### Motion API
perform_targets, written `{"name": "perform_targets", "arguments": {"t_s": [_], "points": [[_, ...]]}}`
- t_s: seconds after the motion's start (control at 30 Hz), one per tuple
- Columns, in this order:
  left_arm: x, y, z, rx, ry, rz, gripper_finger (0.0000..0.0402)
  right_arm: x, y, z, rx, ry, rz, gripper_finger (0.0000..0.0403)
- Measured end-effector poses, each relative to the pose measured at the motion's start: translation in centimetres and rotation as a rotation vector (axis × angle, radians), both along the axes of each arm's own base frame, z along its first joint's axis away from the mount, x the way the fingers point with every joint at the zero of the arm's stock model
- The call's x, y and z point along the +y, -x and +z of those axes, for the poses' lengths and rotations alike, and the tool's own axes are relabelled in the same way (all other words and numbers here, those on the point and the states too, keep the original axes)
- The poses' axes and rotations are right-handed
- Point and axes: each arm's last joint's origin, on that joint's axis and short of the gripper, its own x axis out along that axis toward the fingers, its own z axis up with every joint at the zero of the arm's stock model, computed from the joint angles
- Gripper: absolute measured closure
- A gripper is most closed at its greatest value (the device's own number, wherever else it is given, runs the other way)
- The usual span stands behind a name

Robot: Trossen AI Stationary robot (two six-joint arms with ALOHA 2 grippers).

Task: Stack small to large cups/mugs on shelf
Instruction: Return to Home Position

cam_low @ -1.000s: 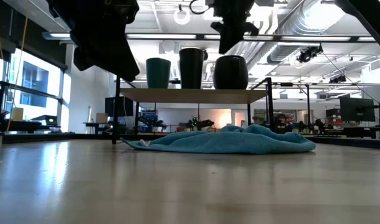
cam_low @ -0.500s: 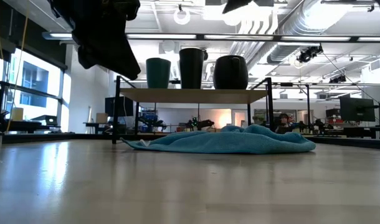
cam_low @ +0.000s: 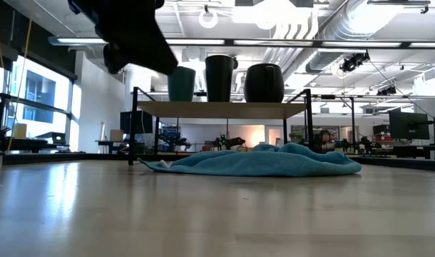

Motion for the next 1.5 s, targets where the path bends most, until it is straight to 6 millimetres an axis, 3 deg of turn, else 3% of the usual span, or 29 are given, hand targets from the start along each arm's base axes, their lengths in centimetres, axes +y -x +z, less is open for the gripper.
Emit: {"name": "perform_targets", "arguments": {"t_s": [0.47, 0.8, 1.1, 1.5], "points": [[0.1, -0.3, 1.1, -0.061, -0.143, -0.030, 0.0308, 2.2, 2.7, 1.0, -0.062, -0.095, 0.086, 0.0361], [0.5, 0.4, 3.5, -0.163, -0.223, -0.019, 0.0308, 2.8, 5.0, 1.0, -0.063, -0.179, 0.158, 0.0372], [0.5, 0.5, 4.0, -0.186, -0.226, -0.019, 0.0308, 5.8, 8.5, 0.6, -0.142, -0.185, 0.233, 0.0399], [0.4, 0.1, 4.9, -0.272, -0.250, -0.027, 0.0308, 10.1, 13.2, -3.5, -0.382, -0.119, 0.244, 0.0403]]}}
